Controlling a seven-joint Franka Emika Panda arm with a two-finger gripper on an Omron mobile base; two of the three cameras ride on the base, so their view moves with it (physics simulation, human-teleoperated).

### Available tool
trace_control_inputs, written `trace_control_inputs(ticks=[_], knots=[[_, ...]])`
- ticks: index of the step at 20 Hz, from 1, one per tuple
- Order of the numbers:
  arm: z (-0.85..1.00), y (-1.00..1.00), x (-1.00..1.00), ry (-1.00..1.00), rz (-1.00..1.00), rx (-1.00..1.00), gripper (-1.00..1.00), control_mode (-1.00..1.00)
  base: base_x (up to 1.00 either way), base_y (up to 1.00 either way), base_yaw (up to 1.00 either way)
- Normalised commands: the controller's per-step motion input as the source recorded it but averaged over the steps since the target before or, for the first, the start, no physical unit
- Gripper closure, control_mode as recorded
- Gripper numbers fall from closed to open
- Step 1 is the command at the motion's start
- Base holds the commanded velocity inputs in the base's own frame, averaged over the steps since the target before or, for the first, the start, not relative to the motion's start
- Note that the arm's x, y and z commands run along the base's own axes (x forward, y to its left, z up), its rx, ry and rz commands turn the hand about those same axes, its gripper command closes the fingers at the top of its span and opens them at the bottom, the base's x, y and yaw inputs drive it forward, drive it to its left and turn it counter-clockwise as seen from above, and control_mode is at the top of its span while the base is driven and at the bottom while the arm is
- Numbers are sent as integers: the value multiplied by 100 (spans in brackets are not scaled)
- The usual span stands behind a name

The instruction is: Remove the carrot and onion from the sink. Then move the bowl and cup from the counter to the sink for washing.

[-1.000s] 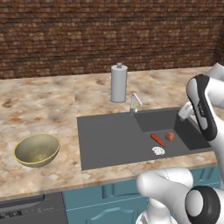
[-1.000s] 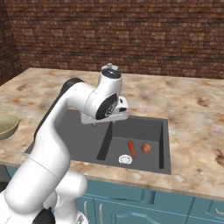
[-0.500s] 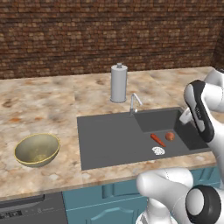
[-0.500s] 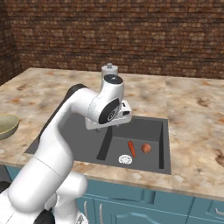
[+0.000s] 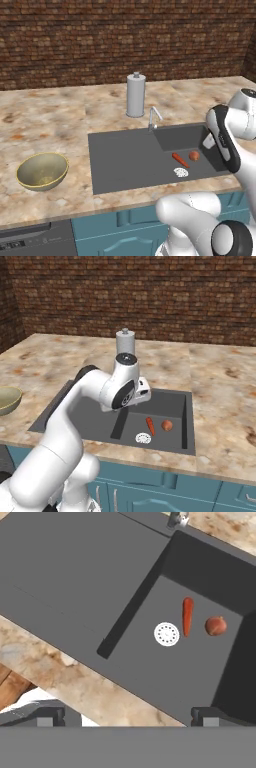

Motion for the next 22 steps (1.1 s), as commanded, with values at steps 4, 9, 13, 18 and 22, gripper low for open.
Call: trace_control_inputs(ticks=[4, 9, 13, 18, 22], knots=[[-26, -4, 17, -1, 0, 0, -100, -100, 0, 0, 0], [-22, -8, 26, 0, -1, 0, -100, -100, 0, 0, 0], [-19, -17, 30, 7, -1, 0, -100, -100, 0, 0, 0], [-19, -17, 36, 8, 0, 0, -100, -100, 0, 0, 0], [-18, -14, 35, 3, 0, 0, -100, -100, 0, 0, 0]])
